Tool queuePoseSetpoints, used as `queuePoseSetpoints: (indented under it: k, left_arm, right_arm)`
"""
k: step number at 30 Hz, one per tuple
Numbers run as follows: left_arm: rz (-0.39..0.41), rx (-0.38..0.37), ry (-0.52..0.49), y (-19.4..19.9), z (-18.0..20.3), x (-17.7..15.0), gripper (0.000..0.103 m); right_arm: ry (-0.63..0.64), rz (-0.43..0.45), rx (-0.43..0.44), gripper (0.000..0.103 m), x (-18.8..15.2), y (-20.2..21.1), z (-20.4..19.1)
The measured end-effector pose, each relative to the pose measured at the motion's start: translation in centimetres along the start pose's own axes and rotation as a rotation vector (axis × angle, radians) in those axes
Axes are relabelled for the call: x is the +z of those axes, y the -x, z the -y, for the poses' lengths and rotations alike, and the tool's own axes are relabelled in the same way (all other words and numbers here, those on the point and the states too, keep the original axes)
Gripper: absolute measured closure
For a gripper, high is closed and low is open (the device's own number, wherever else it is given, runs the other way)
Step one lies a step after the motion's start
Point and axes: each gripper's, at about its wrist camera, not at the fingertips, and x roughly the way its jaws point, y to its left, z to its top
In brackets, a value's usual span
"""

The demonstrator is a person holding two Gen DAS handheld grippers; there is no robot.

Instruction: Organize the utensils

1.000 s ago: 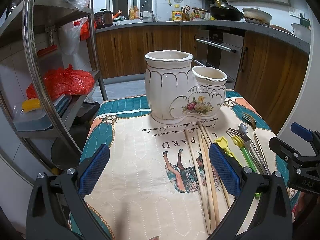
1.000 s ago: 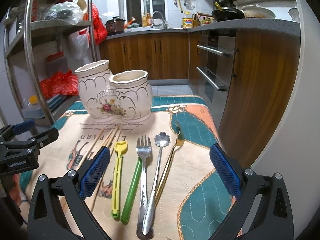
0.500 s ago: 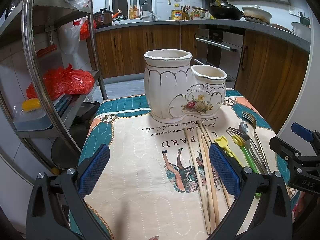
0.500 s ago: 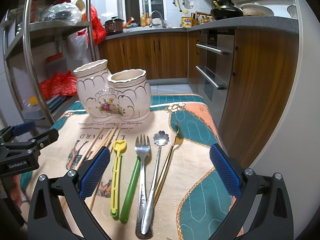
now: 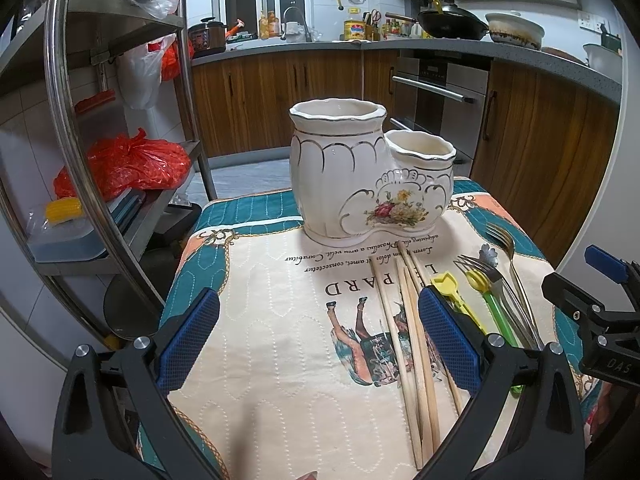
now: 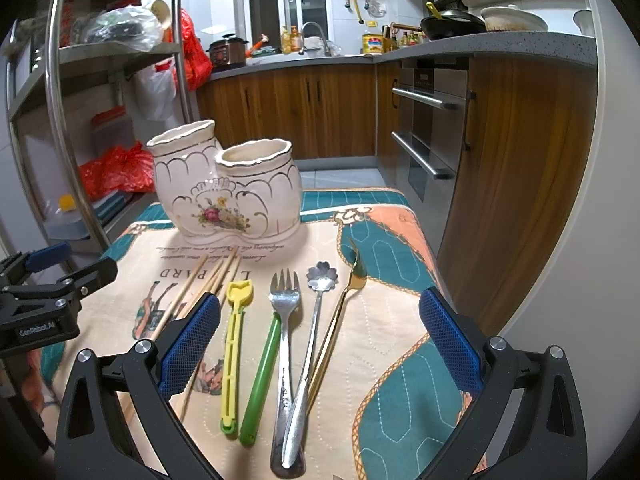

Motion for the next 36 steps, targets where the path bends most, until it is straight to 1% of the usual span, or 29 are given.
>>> queuePoseSetpoints:
  k: [14, 18, 23, 24, 26, 28, 30, 33, 35, 36]
  left_arm:
    - [-0.002, 0.012, -0.005, -0.1, -0.1, -0.2, 0.005]
    - [0.020, -0.010, 0.009, 0.0, -0.6, 0.0, 0.005]
    - [0.030, -0.012, 0.003, -0.4, -1.0, 0.8, 0.005]
    - [0.032, -0.014, 0.002, -0.4, -0.8, 0.9, 0.005]
    - [0.037, 0.000, -0.012, -0.6, -0.7, 1.1, 0.005]
    - [0.022, 0.019, -0.057, -1.1, -0.4, 1.3, 0.005]
    - [-0.007, 0.023, -0.098, -1.7, -0.1, 1.2, 0.005]
    - [-0.040, 0.011, -0.122, -2.5, 0.2, 0.8, 0.005]
    - [-0.067, -0.014, -0.127, -2.9, 0.5, 0.5, 0.005]
    - [-0.091, -0.040, -0.130, -3.3, 0.6, 0.3, 0.005]
  right_arm:
    - [0.000, 0.000, -0.002, 0.004, 0.0, 0.0, 0.0]
    - [-0.004, -0.004, 0.001, 0.004, 0.0, -0.1, 0.2]
    - [-0.023, -0.040, 0.035, 0.004, 0.4, -0.8, 1.3]
    - [-0.023, -0.046, 0.031, 0.004, 0.5, -0.9, 1.6]
    - [-0.026, -0.042, -0.018, 0.004, 0.8, -1.1, 2.2]
    - [-0.028, -0.034, -0.048, 0.004, 1.0, -1.4, 2.9]
    - [-0.033, -0.041, -0.045, 0.004, 1.4, -1.9, 3.6]
    - [-0.049, -0.076, -0.036, 0.005, 1.9, -3.1, 4.3]
    - [-0.042, -0.099, -0.041, 0.007, 2.2, -3.8, 4.4]
    - [-0.036, -0.112, -0.048, 0.007, 2.2, -4.2, 4.3]
